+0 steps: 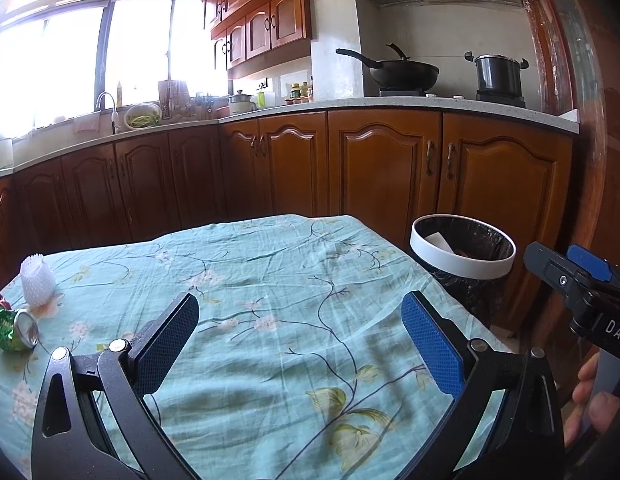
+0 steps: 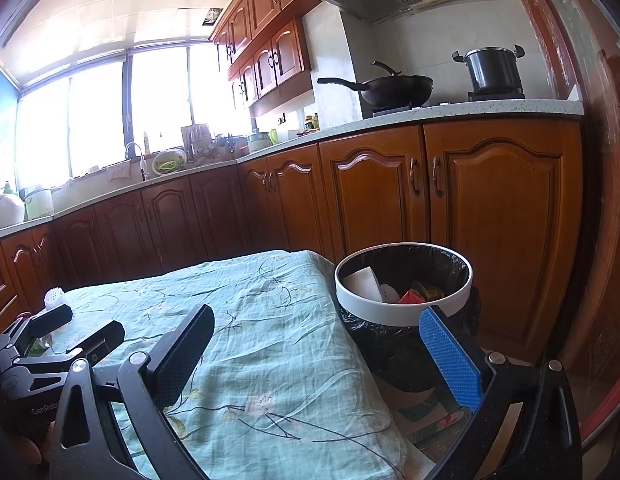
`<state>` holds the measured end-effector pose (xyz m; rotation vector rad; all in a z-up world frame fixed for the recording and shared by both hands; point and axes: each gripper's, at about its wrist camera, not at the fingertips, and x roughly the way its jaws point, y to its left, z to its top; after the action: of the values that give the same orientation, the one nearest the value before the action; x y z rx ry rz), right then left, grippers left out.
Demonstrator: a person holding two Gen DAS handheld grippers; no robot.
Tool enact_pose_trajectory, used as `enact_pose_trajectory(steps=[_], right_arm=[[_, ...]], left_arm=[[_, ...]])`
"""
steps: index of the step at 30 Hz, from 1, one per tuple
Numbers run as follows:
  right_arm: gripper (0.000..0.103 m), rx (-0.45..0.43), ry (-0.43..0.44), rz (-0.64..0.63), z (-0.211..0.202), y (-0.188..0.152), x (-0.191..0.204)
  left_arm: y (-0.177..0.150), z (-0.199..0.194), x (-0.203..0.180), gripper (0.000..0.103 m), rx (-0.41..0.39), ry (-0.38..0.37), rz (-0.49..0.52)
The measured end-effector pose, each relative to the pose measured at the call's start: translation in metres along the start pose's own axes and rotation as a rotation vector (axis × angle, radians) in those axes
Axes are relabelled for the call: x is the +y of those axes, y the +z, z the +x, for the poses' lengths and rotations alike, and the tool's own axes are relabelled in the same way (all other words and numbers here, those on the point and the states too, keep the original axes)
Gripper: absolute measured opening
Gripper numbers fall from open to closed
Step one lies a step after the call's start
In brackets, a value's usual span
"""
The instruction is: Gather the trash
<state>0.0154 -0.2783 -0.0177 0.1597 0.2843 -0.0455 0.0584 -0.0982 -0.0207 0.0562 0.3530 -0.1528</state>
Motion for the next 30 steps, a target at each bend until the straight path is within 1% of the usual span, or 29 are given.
enact_pose_trajectory(steps=[30], right_arm=[[0.103, -0.001, 0.01, 0.0, 0.0015, 0.005, 0.0002]], left_arm=[[0.0003, 0.0021, 0.0007, 0.103, 0.004, -0.018, 0.006]])
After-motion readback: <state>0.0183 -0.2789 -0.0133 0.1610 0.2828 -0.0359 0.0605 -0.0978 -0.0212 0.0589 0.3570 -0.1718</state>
